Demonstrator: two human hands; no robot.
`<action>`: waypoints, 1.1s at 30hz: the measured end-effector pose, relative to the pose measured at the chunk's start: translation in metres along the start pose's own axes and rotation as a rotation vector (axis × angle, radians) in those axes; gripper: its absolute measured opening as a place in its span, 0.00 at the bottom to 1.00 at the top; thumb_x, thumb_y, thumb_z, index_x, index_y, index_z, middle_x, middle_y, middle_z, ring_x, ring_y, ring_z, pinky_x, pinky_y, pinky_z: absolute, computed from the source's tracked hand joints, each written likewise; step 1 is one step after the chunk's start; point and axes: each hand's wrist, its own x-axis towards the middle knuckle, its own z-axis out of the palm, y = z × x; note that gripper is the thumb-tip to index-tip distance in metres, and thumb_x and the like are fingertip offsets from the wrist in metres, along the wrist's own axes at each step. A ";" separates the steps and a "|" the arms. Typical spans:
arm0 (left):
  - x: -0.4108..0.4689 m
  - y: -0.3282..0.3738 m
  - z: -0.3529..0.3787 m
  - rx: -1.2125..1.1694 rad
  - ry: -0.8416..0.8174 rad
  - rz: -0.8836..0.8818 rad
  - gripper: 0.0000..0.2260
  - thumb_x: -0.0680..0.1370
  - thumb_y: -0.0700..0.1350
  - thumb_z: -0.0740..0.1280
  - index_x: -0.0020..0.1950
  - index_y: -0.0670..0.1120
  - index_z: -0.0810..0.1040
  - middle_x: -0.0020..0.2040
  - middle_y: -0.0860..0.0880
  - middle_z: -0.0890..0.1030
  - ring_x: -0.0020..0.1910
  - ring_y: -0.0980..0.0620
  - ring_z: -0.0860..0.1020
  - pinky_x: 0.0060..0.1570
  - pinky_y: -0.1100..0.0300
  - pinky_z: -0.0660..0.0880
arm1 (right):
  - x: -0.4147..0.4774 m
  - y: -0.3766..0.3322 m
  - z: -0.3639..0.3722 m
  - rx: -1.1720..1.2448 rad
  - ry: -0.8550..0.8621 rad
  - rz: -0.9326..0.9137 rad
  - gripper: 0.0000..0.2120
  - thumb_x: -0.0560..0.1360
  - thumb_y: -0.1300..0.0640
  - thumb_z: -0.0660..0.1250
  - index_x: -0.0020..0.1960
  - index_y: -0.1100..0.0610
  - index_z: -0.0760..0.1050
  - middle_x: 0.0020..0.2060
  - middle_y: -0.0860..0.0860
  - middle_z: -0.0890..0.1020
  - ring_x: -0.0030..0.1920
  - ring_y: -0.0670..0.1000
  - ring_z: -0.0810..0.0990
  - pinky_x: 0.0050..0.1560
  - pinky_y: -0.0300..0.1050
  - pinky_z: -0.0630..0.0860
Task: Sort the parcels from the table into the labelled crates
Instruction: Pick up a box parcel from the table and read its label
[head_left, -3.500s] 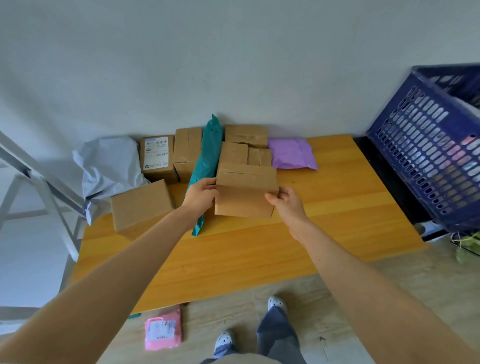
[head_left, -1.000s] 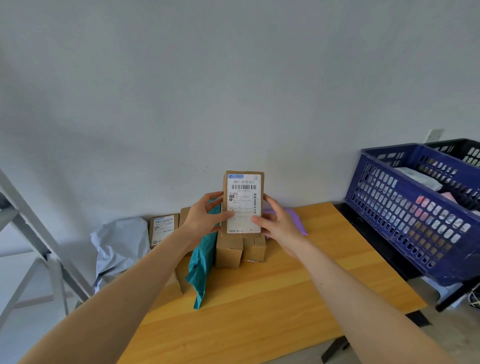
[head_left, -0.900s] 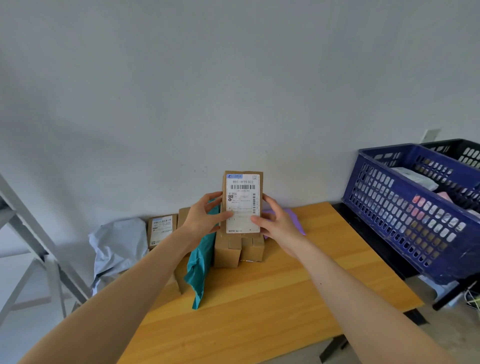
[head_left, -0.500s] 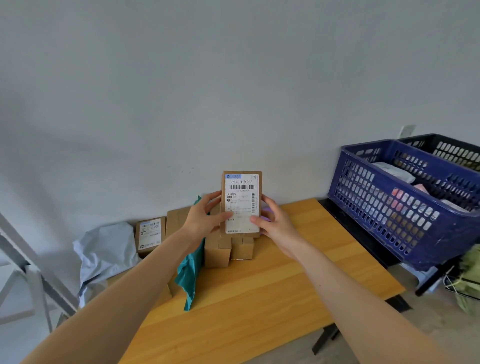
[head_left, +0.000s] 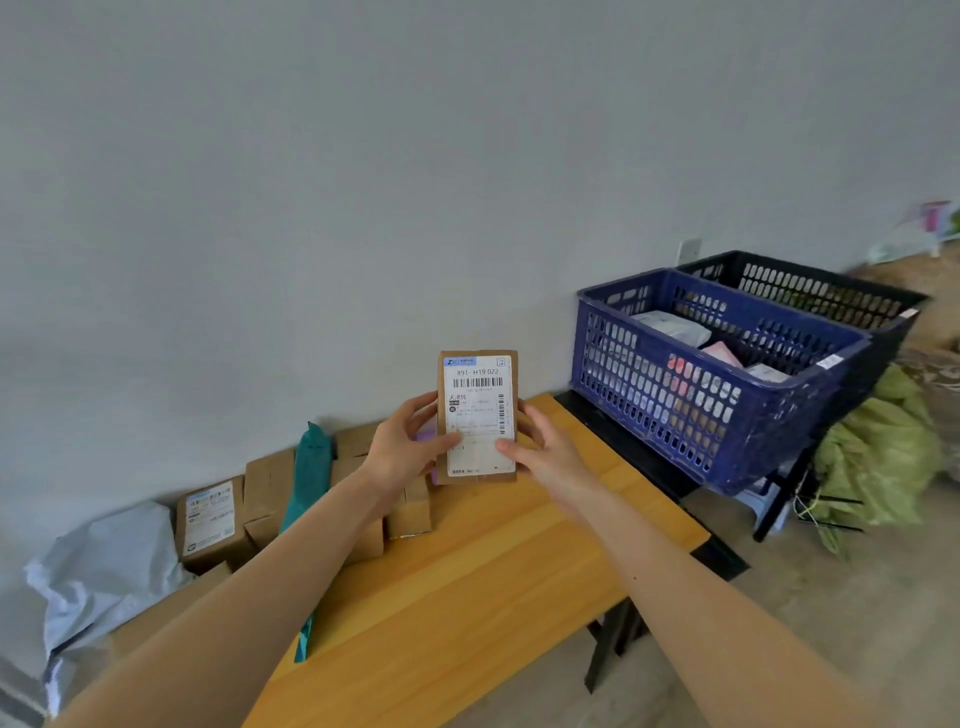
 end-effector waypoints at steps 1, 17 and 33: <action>0.000 0.003 0.011 0.007 -0.009 0.001 0.27 0.74 0.40 0.72 0.69 0.53 0.68 0.68 0.51 0.73 0.58 0.52 0.78 0.46 0.54 0.82 | -0.004 -0.001 -0.011 -0.010 0.009 -0.009 0.30 0.76 0.63 0.68 0.74 0.49 0.62 0.67 0.49 0.74 0.67 0.50 0.73 0.61 0.55 0.76; -0.034 0.030 0.237 -0.053 -0.085 -0.020 0.26 0.73 0.39 0.73 0.67 0.54 0.70 0.68 0.52 0.74 0.62 0.49 0.76 0.52 0.48 0.80 | -0.094 -0.007 -0.229 -0.056 0.047 -0.010 0.27 0.76 0.61 0.69 0.70 0.44 0.65 0.59 0.40 0.76 0.63 0.44 0.74 0.64 0.52 0.75; -0.015 0.044 0.421 0.034 -0.164 -0.042 0.23 0.74 0.40 0.72 0.63 0.57 0.69 0.67 0.51 0.74 0.56 0.53 0.77 0.41 0.57 0.81 | -0.119 0.010 -0.405 0.046 0.172 0.050 0.25 0.74 0.63 0.71 0.64 0.42 0.68 0.57 0.43 0.79 0.58 0.45 0.78 0.54 0.46 0.80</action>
